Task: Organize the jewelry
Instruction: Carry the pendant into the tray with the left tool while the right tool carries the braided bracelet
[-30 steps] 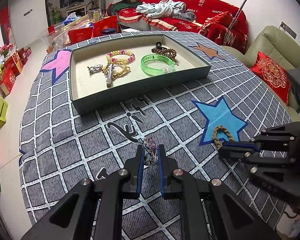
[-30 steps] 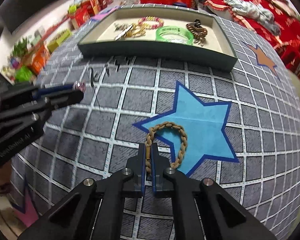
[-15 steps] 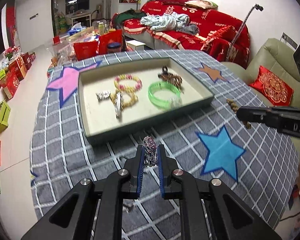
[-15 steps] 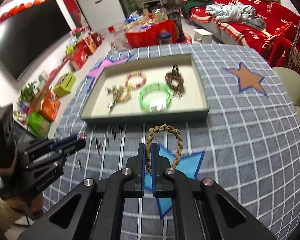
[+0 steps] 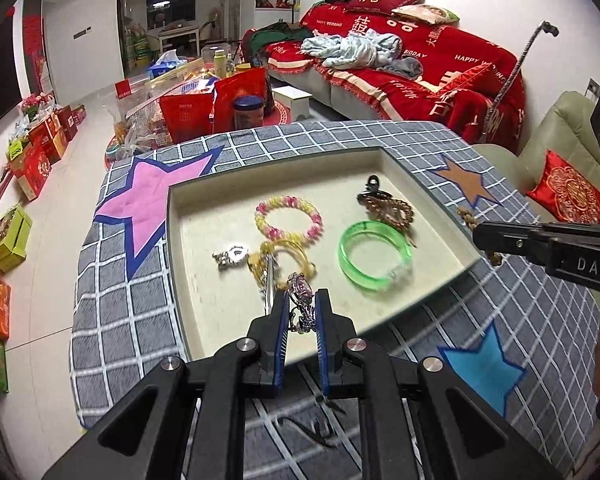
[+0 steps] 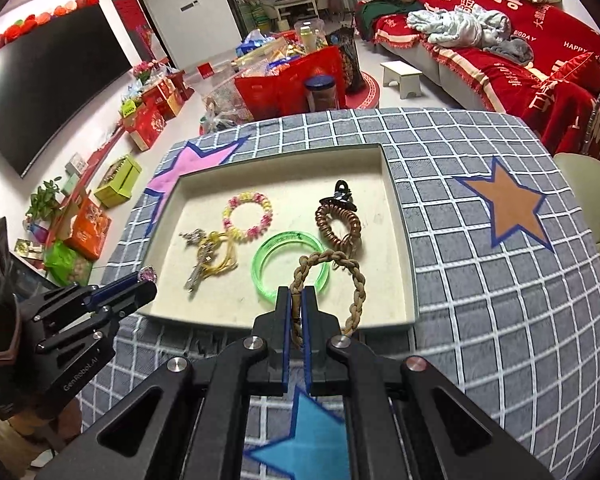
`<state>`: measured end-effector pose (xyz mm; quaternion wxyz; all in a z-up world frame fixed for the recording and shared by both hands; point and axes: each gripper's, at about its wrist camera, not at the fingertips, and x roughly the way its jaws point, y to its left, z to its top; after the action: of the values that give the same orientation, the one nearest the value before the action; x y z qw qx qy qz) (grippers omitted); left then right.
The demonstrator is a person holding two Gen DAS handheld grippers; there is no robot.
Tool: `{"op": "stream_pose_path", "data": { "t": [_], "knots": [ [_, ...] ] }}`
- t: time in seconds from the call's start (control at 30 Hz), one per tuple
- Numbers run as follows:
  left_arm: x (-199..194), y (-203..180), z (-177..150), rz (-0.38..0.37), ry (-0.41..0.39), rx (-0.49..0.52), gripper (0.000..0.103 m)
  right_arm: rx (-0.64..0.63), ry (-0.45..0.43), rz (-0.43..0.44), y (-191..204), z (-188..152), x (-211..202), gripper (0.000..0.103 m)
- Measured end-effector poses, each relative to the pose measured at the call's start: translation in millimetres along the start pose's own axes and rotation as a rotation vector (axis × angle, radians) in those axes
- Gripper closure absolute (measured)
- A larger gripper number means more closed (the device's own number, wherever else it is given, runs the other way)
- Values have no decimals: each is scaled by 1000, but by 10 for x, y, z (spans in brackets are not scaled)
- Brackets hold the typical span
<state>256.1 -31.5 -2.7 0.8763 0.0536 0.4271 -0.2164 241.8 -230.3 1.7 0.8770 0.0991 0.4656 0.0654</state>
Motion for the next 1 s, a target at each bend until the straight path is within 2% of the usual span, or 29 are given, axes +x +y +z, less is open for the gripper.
{"op": "stream_pose_path", "data": {
  "t": [0.23,0.53,0.8,1.0],
  "knots": [
    [369,79,108,31,42,-16,74,7,55,-26,-101,93,366,98],
    [642,94,36,59,99,-7,74,22,103,-40,-207,95,653,98],
    [679,31,10,66,102,26,74,56,150,-24,-286,46,824,97],
    [680,-17,1,65,100,44,74,48,149,-29,-267,36,815,97]
  ]
}}
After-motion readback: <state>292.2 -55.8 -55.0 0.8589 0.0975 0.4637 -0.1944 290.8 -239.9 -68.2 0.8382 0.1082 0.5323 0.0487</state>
